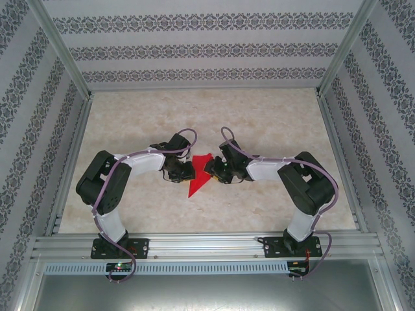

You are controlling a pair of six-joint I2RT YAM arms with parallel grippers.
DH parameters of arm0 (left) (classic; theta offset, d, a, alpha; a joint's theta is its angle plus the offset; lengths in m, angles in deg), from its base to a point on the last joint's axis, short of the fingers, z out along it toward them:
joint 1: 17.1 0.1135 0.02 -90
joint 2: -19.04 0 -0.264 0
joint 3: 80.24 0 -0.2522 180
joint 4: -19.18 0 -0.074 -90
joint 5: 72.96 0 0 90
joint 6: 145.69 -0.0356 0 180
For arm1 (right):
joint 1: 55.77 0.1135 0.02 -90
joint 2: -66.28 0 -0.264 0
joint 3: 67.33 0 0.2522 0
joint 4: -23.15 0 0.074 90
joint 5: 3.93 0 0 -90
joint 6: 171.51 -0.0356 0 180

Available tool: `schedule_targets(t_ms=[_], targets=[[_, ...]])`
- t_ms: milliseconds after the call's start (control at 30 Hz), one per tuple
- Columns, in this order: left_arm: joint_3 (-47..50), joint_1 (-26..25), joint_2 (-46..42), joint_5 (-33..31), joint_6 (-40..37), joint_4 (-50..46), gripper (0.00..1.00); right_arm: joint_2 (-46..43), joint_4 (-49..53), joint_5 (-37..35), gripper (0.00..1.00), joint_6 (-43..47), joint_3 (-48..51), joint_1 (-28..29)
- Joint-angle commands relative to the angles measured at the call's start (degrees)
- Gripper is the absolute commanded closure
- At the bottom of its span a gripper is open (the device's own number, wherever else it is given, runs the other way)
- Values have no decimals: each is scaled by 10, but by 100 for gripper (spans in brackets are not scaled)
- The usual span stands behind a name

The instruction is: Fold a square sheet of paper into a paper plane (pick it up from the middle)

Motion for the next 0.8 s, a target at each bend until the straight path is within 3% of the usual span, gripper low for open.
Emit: schedule_targets(t_ms=[0, 267, 500, 767], targets=[[12, -27, 7, 64, 7, 24, 79, -9, -59, 38, 60, 6, 15, -6], [12, -27, 8, 66, 6, 23, 79, 41, -204, 93, 57, -37, 19, 1], [17, -27, 5, 62, 11, 25, 79, 45, -189, 73, 55, -29, 18, 4], [24, -27, -7, 47, 11, 21, 80, 45, -114, 74, 66, 37, -6, 4]])
